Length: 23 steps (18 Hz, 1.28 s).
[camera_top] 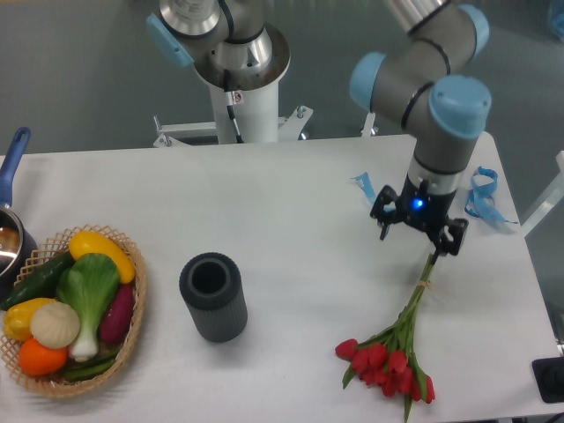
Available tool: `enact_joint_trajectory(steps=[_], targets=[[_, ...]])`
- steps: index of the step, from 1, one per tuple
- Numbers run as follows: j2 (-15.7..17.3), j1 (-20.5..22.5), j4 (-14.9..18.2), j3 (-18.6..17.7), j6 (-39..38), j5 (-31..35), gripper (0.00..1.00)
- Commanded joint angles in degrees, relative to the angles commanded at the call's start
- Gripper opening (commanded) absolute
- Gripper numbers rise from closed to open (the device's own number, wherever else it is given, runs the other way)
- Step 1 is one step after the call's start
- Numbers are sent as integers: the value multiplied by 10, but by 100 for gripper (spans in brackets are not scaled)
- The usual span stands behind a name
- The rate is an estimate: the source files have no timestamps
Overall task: Pick up the flowers from the table
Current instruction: 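Lower the open gripper over the tulip stems near the blooms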
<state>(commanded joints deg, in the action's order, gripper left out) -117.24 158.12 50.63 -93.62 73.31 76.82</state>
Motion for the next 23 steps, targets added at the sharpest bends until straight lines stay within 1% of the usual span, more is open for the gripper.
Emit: enact_joint_trajectory(steps=[4, 6, 8, 12, 14, 16, 17, 18, 19, 20, 23], targets=[[-44, -11, -1, 38, -33, 0, 100], [-63, -11, -1, 58, -45, 0, 100], [-78, -15, -1, 70, -53, 0, 100], [-92, -25, -3, 80, -66, 1, 100], [-99, -31, -13, 80, -67, 2, 100], [-104, -34, -17, 81, -67, 4, 99], [-104, -34, -18, 80, -67, 4, 93], [-104, -35, -18, 79, -67, 4, 77], [-104, -35, -18, 79, -71, 4, 65], [-104, -34, -18, 80, -74, 4, 58], [-104, -35, -19, 81, -75, 4, 45]])
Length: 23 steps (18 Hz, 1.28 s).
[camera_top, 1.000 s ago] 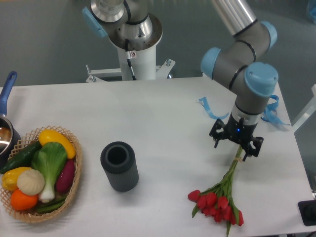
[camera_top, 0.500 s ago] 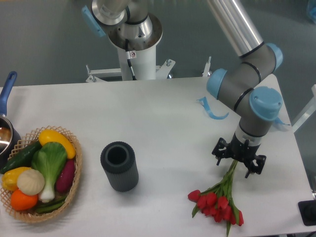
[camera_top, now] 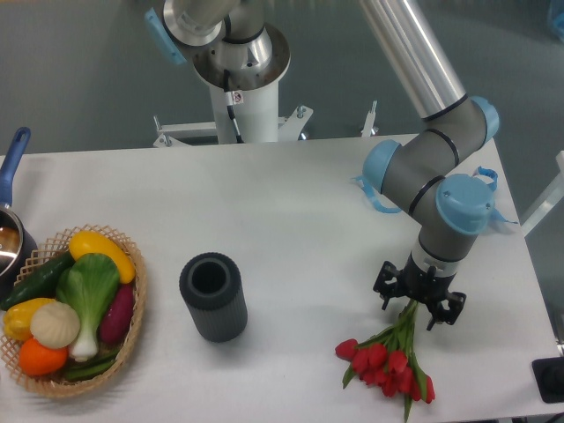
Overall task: Pick up the flowers from the table
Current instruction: 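Lower the open gripper over the tulip stems near the blooms, then close the gripper around the tulip stems, then lift the grasped tulip bouquet up off the table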
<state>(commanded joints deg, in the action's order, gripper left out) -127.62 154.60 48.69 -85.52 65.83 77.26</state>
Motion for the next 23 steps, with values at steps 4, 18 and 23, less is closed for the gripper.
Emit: enact_joint_trajectory(steps=[4, 18, 23], targets=[[-2, 0, -8, 3, -7, 0, 30], [98, -3, -2, 11, -88, -75, 10], [180, -12, -3, -5, -170, -192, 10]])
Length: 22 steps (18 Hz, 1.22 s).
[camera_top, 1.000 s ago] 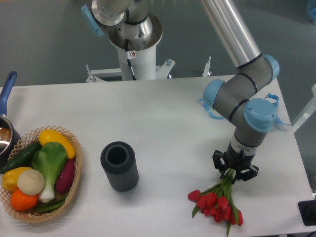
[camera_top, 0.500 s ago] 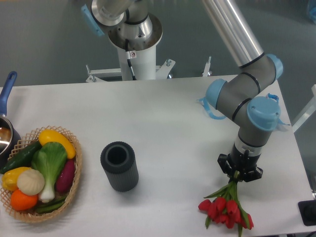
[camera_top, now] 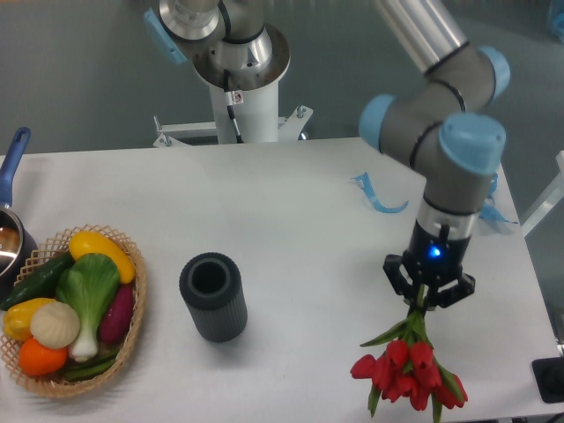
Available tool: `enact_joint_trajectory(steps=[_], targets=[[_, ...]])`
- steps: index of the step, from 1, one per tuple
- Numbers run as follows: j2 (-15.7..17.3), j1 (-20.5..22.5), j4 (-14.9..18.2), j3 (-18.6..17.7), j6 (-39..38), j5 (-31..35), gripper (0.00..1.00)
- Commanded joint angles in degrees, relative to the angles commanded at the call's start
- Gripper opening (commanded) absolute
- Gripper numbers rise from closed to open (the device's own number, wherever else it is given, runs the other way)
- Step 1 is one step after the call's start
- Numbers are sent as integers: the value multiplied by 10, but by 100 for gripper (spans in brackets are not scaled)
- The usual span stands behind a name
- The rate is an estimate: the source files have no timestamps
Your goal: Pick up the flowers from the table
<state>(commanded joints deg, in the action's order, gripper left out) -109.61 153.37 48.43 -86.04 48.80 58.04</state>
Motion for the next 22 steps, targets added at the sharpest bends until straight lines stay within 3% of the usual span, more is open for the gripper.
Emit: enact_joint_trajectory(steps=[4, 9, 22], targets=[[40, 3, -4, -18, -27, -104, 10], [96, 27, -4, -63, -25, -161, 10], [105, 41, -8, -69, -21, -188, 10]])
